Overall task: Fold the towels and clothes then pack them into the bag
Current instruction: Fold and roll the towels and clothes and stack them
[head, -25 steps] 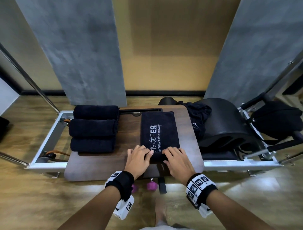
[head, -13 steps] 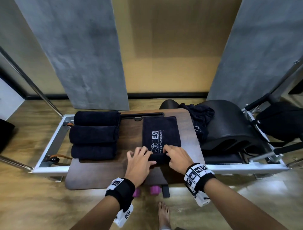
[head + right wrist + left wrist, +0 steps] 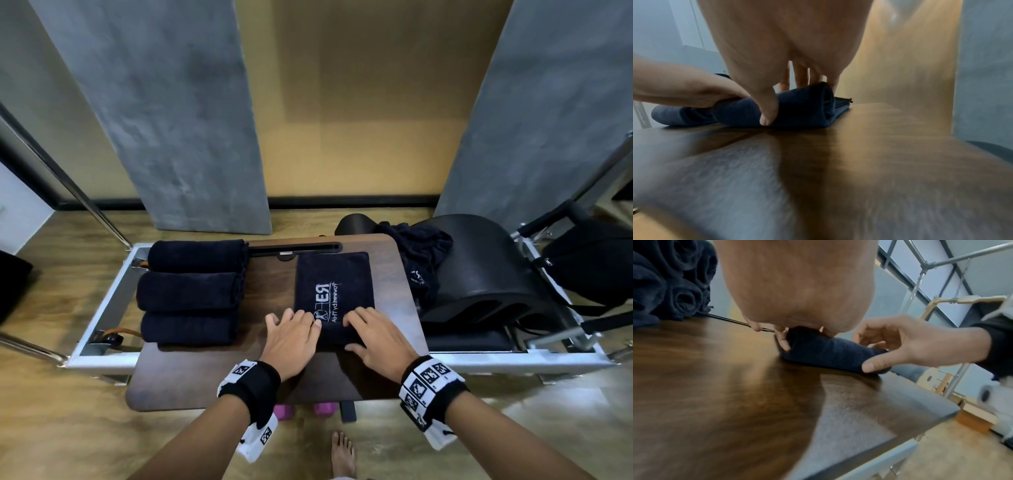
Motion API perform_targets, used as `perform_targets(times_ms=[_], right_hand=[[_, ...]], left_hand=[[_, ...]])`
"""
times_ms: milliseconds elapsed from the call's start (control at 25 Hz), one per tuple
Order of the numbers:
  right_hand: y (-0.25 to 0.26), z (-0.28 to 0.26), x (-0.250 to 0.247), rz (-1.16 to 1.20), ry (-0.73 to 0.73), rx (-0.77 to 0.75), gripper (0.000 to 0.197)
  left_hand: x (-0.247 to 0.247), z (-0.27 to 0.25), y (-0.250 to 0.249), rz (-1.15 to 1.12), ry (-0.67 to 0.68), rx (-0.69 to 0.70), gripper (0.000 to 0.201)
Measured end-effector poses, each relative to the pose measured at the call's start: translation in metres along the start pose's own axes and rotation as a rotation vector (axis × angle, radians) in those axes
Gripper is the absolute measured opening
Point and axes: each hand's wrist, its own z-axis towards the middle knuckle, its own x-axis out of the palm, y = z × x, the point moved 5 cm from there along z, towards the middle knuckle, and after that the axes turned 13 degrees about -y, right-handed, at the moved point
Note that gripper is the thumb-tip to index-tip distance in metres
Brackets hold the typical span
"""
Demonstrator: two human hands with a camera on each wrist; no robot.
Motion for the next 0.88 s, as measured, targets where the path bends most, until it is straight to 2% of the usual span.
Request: perform_targets(times_ms=[80,160,280,400,520,600,720,880], right_hand=[[-0.007,0.009,0.000,0.073,0.033,0.024,0.032],[-0.016,0.022,0.000,0.147,0.055,0.075,0.024],[-0.030,0.033,0.005,0.225,0.076,0.174,0.016],[-0.037,0.037,0.013,0.185,0.021,0.161,0.025],[-0.036,0.038,0.009,0.002,-0.064,0.107,0.032],[-0.033,0.036,0.000,-0.029,-0.132,0.073,0.040],[-0.029,0.033,-0.001,-0.005,-0.077,0.019,0.059],[-0.038,0.047,0.001,0.122,0.025,-0.006,0.048]], left_hand=[[-0.003,-0.002,0.001,-0.039,-0.051,-0.007,0.029],[-0.005,-0.003,0.005,-0.033,-0.071,0.005,0.040],[-0.006,0.004,0.011,0.004,-0.018,0.061,0.050],[-0.002,0.019,0.011,-0.037,0.034,0.031,0.039],[0.003,0.035,0.009,-0.122,0.043,-0.050,0.030],[0.006,0.043,0.011,-0.151,0.051,-0.087,0.027],[0.006,0.049,0.020,-0.186,0.044,-0.143,0.020],[0.002,0.049,0.024,-0.187,-0.001,-0.123,0.029]])
